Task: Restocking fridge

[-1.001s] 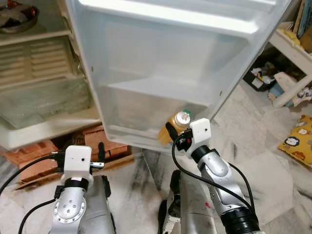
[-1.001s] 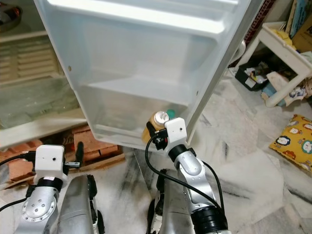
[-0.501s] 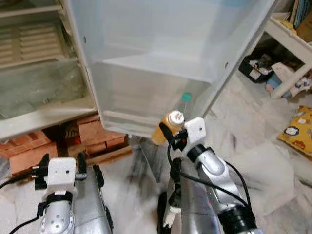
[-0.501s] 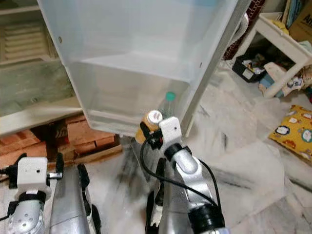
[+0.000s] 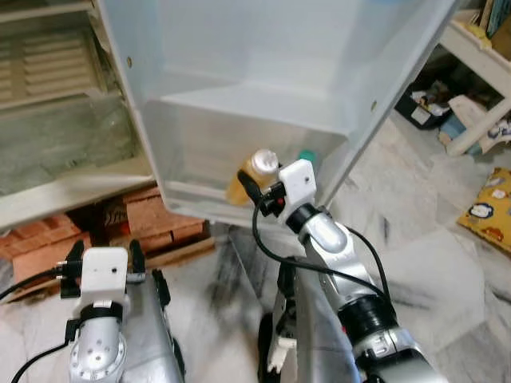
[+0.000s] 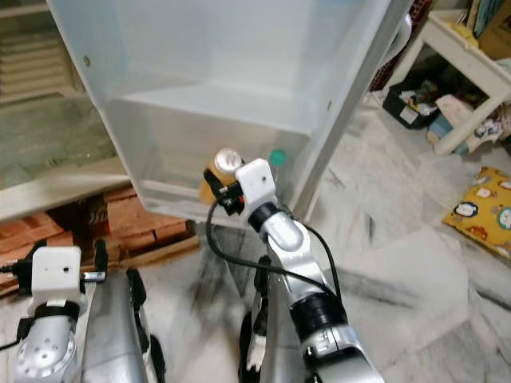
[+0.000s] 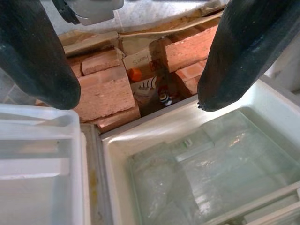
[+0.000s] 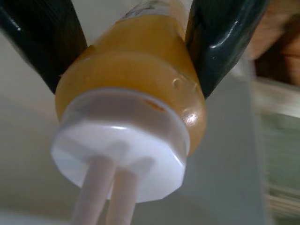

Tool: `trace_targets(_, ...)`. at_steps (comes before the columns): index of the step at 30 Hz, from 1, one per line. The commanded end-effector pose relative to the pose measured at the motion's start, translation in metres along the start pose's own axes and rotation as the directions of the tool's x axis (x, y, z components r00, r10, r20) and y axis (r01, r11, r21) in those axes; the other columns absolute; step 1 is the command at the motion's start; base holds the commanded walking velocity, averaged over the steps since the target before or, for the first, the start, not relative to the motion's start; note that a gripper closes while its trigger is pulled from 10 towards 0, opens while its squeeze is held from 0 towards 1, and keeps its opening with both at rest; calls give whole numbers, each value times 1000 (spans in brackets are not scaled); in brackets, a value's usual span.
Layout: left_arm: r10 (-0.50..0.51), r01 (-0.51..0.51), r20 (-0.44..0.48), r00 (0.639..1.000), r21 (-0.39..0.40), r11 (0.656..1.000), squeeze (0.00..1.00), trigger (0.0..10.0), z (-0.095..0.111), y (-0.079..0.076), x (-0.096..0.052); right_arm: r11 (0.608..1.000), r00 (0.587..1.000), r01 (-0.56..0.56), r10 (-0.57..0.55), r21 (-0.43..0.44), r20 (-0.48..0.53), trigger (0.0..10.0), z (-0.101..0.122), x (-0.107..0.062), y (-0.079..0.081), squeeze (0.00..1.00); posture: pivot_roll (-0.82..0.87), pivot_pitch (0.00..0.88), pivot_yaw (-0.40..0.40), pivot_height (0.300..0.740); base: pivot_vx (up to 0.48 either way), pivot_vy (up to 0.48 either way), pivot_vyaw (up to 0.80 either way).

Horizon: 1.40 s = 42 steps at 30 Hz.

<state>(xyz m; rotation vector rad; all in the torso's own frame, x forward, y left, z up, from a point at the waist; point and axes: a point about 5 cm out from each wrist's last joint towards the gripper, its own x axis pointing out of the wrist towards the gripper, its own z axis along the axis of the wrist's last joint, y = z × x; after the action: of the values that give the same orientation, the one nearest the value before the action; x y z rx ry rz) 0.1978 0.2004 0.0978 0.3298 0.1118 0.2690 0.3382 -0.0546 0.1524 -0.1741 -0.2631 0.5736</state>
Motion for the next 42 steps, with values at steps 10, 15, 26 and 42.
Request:
trace_targets(10,-6,6,0,1000,-17,1000,0,10000,6,-4,-3,971,957,105,-157,-216,-242,10000,-42,-1,-19,0,142,243,-126,481,0,0,0)
trace_targets(15,-18,18,-7,1000,-27,999,0,10000,7,-6,-8,974,915,122,-184,-189,-358,10000,-63,-10,-17,0,151,270,-140,481,0,0,0)
trace_targets(26,-32,31,-27,999,-49,998,0,10000,7,-11,-11,982,866,127,-180,-141,-468,10000,-78,-17,-14,0,150,286,-160,481,0,0,0)
trace_targets(42,-68,67,-34,997,-56,996,0,10000,8,-17,-3,960,782,239,-280,-147,-557,10000,-88,-33,-44,1000,147,265,-145,481,0,0,0)
